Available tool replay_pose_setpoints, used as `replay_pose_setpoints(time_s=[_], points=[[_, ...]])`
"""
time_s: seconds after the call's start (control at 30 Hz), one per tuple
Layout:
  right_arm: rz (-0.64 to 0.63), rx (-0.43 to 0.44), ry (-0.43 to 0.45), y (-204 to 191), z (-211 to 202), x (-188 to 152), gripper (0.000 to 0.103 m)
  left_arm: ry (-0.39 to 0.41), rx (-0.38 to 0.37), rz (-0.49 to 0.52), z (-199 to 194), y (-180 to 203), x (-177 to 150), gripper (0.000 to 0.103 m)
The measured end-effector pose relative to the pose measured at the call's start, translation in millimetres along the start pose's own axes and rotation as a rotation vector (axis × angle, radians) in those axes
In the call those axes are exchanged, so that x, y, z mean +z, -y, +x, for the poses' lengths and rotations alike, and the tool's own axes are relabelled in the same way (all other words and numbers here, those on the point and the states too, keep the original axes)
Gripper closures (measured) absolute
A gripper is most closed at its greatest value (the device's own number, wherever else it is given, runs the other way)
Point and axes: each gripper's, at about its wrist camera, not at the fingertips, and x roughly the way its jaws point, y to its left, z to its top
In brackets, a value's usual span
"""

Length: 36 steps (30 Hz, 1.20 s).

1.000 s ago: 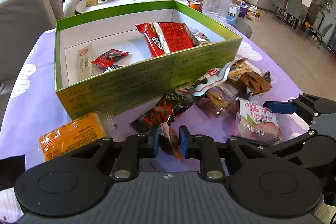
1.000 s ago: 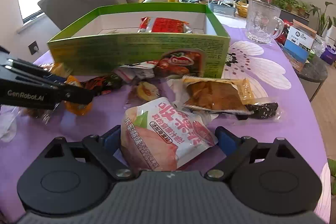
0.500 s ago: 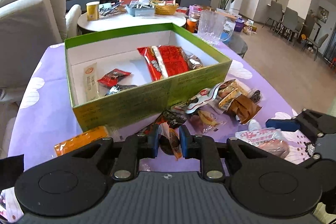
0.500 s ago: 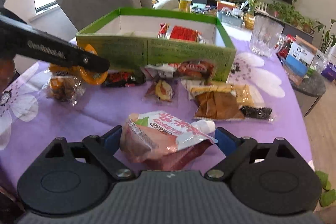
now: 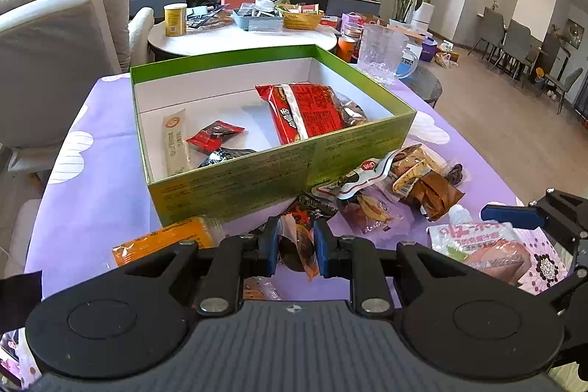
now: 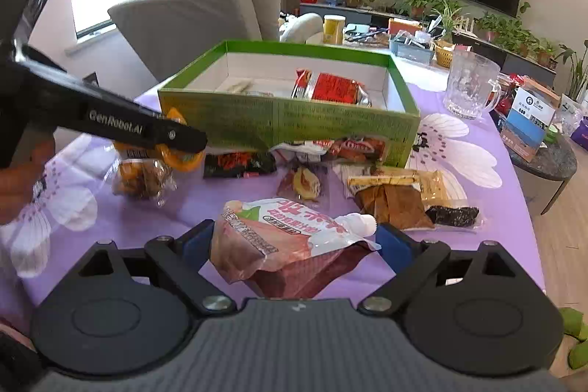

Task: Organize snacks
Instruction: 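Lift the pink bag and dark pack into the green box and release both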

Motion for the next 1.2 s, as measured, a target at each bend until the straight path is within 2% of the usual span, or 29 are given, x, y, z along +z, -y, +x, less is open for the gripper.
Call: replay_pose_setpoints(time_s=[0.3,0.43,0.77,0.93,1.2], points=[[-0.008,0.002,0.099,2,-14,20,0.041,0.038,-0.004,-0.005,-10,-2,5,0.084],[0.009,-0.032,0.138,10,-7,35,0.041,0.073,0.003,0.004,-17,-3,14,0.084],[0.051,-0.063,0.25,30,13,82,0.041,0.129,0.069,-0.041,-7,-28,48,0.084],[0.045,-0.057,0.265,34,32,96,0.041,0.117,0.092,-0.056,11,-40,58,0.084],[0.053,-0.029,0.218,35,72,109,0.041,0.068,0.095,-0.054,41,-49,63,0.084]])
